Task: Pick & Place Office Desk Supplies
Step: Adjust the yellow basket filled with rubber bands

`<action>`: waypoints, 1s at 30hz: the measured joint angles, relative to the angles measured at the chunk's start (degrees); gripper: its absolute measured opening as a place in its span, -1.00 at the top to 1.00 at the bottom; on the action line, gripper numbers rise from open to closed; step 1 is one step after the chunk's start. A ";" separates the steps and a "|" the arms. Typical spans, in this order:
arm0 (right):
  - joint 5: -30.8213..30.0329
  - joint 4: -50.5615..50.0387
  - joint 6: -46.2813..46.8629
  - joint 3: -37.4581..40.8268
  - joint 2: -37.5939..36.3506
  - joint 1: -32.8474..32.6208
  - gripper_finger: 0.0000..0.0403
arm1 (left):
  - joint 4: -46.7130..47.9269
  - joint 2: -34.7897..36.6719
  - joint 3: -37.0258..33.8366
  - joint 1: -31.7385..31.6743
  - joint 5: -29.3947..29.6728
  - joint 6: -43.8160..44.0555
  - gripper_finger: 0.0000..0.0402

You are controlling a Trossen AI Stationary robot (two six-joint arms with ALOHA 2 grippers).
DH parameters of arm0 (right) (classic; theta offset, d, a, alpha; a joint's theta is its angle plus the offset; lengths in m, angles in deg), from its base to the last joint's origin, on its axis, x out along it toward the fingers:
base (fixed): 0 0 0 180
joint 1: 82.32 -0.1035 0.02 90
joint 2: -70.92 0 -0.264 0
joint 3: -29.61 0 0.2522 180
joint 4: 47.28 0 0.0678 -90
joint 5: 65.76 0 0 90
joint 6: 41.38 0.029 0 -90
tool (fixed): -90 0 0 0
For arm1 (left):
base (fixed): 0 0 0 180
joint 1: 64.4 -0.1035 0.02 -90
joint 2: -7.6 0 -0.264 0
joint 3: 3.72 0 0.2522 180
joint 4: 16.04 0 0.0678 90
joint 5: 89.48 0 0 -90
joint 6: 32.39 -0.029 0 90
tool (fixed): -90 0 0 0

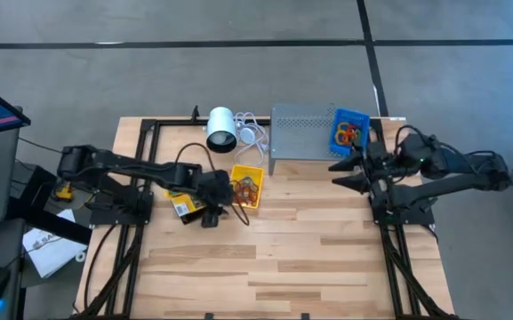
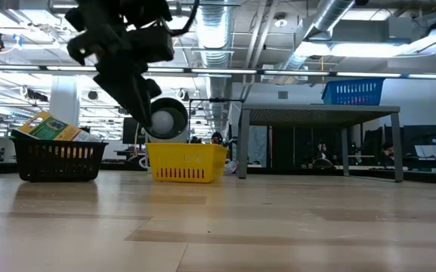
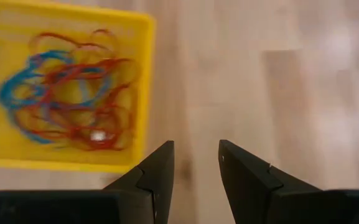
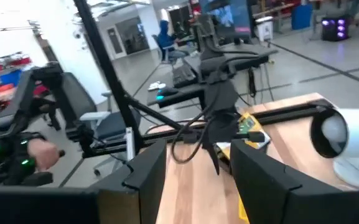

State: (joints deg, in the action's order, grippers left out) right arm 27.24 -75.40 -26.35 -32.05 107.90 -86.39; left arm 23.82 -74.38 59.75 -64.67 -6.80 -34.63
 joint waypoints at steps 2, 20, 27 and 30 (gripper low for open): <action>-0.13 0.15 -0.08 0.00 0.96 -0.18 0.14 | 1.65 -1.56 1.25 0.39 2.90 -1.95 0.39; 0.02 -0.17 -1.71 0.02 4.82 -0.42 0.14 | 0.53 -5.43 3.14 2.25 13.50 -12.55 0.39; 0.34 -0.19 -1.68 0.00 5.95 -0.51 0.14 | -2.73 -6.72 3.20 2.25 10.95 -12.38 0.17; 0.45 -0.30 -1.61 0.00 5.93 -0.88 0.14 | -4.09 -6.92 3.21 2.25 10.50 -12.34 0.02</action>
State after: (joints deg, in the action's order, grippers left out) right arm 27.69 -75.70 -27.96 -32.05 113.83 -87.27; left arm 19.73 -81.31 62.96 -62.42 3.70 -46.96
